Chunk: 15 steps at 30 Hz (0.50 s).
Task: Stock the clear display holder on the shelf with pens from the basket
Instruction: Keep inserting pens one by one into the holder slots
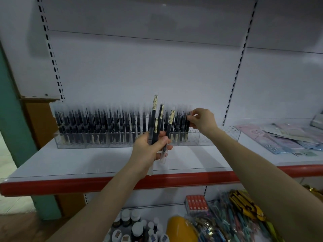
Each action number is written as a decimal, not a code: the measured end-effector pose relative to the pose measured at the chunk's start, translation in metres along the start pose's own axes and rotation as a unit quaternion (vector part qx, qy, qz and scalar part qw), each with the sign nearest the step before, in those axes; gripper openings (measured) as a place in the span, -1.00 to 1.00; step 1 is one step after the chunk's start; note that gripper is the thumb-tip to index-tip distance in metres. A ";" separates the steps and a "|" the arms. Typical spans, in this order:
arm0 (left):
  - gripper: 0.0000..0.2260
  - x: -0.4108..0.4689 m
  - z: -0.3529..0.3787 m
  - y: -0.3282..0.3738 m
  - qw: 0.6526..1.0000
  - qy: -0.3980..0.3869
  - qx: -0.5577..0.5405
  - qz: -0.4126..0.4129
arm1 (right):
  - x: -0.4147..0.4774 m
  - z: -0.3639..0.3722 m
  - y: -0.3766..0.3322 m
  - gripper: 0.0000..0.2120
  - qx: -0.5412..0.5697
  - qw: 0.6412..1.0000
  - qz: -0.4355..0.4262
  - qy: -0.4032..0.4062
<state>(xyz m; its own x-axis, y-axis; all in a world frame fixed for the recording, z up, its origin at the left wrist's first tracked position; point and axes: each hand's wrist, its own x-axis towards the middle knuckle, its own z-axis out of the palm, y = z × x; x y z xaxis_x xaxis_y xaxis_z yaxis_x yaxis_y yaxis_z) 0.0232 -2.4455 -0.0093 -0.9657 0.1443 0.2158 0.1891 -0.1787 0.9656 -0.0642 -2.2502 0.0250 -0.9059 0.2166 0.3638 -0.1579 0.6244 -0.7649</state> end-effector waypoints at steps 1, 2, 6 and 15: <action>-0.90 0.000 0.000 0.000 1.000 0.001 -0.001 -0.002 | -0.001 -0.001 0.000 -0.83 0.001 1.000 0.004 -0.002; -0.91 -0.001 0.000 0.000 1.000 0.002 -0.003 -0.003 | -0.002 -0.001 0.000 -0.80 -0.001 1.000 0.009 -0.006; -0.92 -0.003 0.000 0.004 1.000 0.007 -0.007 0.000 | -0.017 -0.007 -0.003 -0.64 -0.014 0.999 -0.001 0.050; -0.94 -0.015 0.010 0.015 1.000 -0.009 -0.016 0.021 | -0.100 -0.004 -0.052 -0.88 0.261 0.962 -0.026 -0.078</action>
<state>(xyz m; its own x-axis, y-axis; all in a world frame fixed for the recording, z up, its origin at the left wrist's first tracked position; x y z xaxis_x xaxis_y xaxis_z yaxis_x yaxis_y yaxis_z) 0.0422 -2.4408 0.0032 -0.9538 0.1535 0.2583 0.2227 -0.2160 0.9507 0.0362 -2.3015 0.0303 -0.9329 0.0556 0.3559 -0.3434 0.1612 -0.9253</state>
